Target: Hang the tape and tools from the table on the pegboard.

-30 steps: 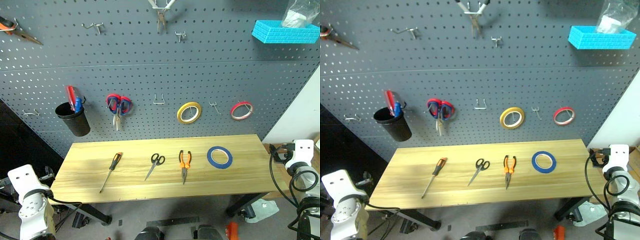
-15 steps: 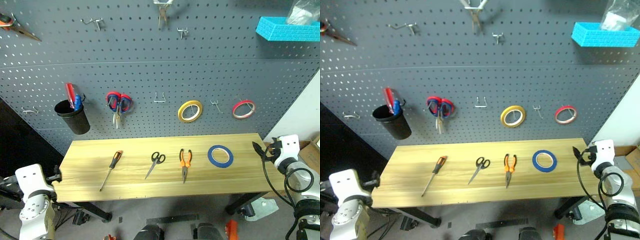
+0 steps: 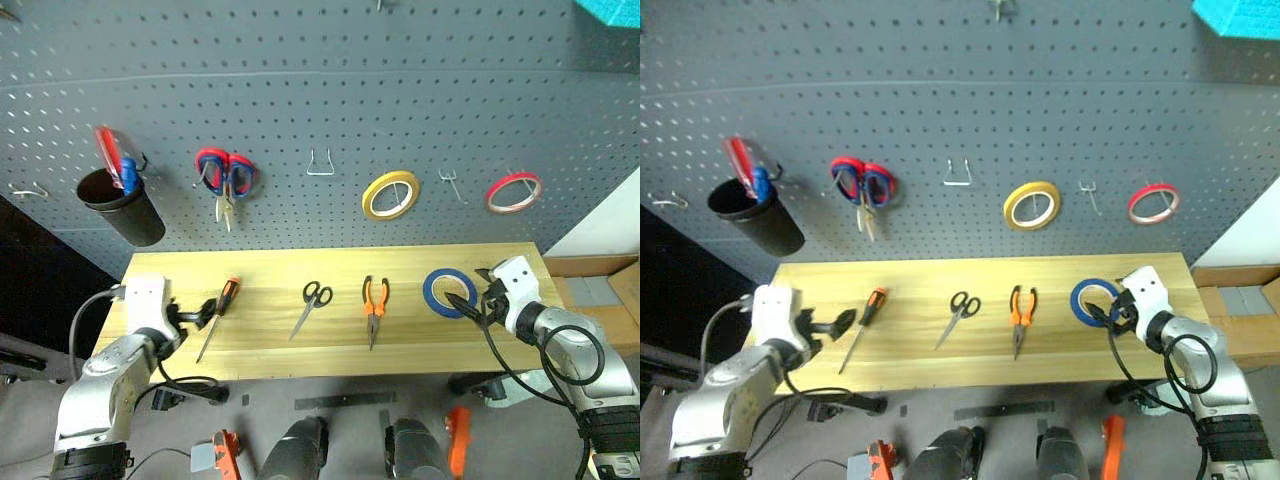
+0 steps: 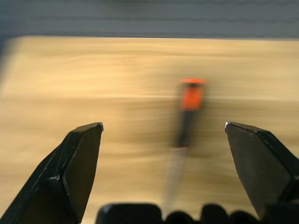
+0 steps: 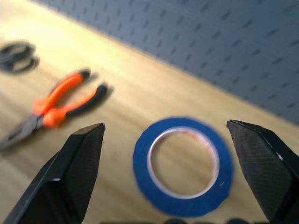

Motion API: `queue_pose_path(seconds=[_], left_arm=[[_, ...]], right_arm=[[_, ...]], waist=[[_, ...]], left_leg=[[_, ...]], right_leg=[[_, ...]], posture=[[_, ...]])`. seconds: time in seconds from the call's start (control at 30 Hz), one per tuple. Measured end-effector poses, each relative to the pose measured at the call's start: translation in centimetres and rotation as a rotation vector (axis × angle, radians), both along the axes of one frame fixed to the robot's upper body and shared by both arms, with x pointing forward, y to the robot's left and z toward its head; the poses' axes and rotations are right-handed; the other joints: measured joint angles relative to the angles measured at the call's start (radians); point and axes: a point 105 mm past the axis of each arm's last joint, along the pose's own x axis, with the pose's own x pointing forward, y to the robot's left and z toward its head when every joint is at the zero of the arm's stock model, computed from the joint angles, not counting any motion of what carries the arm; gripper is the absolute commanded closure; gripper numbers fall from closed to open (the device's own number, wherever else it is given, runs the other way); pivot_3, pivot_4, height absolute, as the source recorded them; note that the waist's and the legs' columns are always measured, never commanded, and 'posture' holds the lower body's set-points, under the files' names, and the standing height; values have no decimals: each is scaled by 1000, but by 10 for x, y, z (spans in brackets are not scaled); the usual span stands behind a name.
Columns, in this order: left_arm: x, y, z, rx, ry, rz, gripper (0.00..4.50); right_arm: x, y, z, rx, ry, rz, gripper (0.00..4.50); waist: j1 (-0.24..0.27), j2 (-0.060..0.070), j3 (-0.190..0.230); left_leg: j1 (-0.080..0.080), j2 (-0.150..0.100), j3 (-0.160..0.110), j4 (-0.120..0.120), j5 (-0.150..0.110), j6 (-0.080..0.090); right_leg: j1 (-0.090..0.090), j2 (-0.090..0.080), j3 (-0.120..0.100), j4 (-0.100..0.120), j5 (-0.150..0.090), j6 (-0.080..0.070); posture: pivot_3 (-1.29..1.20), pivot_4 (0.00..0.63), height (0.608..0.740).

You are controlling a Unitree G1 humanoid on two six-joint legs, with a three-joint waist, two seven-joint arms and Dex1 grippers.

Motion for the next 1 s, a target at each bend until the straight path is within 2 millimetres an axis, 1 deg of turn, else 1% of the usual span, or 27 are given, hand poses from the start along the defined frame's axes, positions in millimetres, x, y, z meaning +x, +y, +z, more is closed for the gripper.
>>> queue_pose_path(seconds=[0.03,0.07,0.17,0.2,0.23,0.27,0.33,0.4,0.43,0.47,0.53,0.63,0.7,0.83,0.93,1.0], left_arm=[[3,-17,8,6,-19,-97,20],[5,-29,14,9,-30,-162,20],[10,-71,26,39,-67,-408,20],[10,-79,28,44,-74,-455,20],[10,-94,32,59,-81,-554,20],[9,-101,34,61,-83,-605,20],[3,-122,44,12,-86,-768,20],[-4,-137,52,-10,-85,-907,20],[-6,-142,55,-18,-87,-953,20],[-9,-147,58,-22,-89,-1008,20],[-12,-153,65,-9,-103,-1090,20],[-11,-152,66,32,-110,-1151,20],[-11,-152,64,70,-113,-1190,20],[-19,-161,58,135,-115,-1306,20],[-19,-160,55,180,-126,-1331,20],[-18,-157,52,206,-123,-1337,0]], right_arm=[[1,4,2,-3,16,5,0],[0,7,3,-5,25,13,0],[-2,17,5,-19,68,44,0],[-1,19,5,-20,74,48,0],[0,20,6,-24,84,47,0],[1,21,7,-26,89,46,0],[5,24,9,-30,96,41,0],[10,27,12,-30,93,44,0],[11,29,12,-31,93,46,0],[14,30,11,-36,94,45,0],[19,33,4,-47,110,38,0],[24,35,-5,-83,118,44,0],[29,37,-7,-101,114,53,0],[42,50,-14,-137,107,92,0],[47,54,-22,-175,119,122,0],[51,54,-22,-195,127,142,380]], waist=[[-3,0,12],[-6,0,20],[-15,0,49],[-18,0,53],[-22,-2,65],[-26,-2,70],[-38,-3,82],[-46,-6,94],[-50,-7,98],[-54,-8,102],[-60,-12,110],[-64,-12,118],[-64,-13,126],[-66,-14,140],[-66,-15,143],[-66,-15,144]], left_leg=[[-2,1,1,0,0,0],[-3,2,3,0,0,0],[-5,6,10,-1,-1,2],[-6,7,11,-1,-2,2],[-6,7,12,0,-2,3],[-7,7,13,0,-2,3],[-12,8,14,1,-2,3],[-13,9,17,1,-2,3],[-14,10,19,1,-2,3],[-13,10,20,1,-2,3],[-13,11,21,2,-2,3],[-13,11,23,4,-2,3],[-13,11,23,6,-2,3],[-14,12,24,10,-2,2],[-14,12,24,10,-2,2],[-14,12,24,11,-2,2]], right_leg=[[-1,0,0,0,0,0],[-3,0,0,0,0,0],[-5,0,1,-1,0,-1],[-6,0,1,-1,1,-1],[-7,0,1,-1,1,-1],[-8,0,1,-1,1,-2],[-15,1,1,1,2,-2],[-18,1,0,5,2,-2],[-19,1,0,10,2,-2],[-20,1,0,11,2,-2],[-21,2,0,13,2,-2],[-22,2,0,13,2,-2],[-22,2,0,14,2,-2],[-22,2,-1,15,3,-2],[-23,2,-1,16,3,-2],[-23,2,-1,16,3,-2]], posture=[[-172,355,740],[-178,360,740],[-199,380,740],[-200,384,740],[-201,389,740],[-202,393,740],[-208,403,740],[-211,408,740],[-212,412,740],[-212,412,740],[-209,416,740],[-214,425,740],[-208,429,740],[-203,429,740],[-194,426,740],[-186,415,740]])
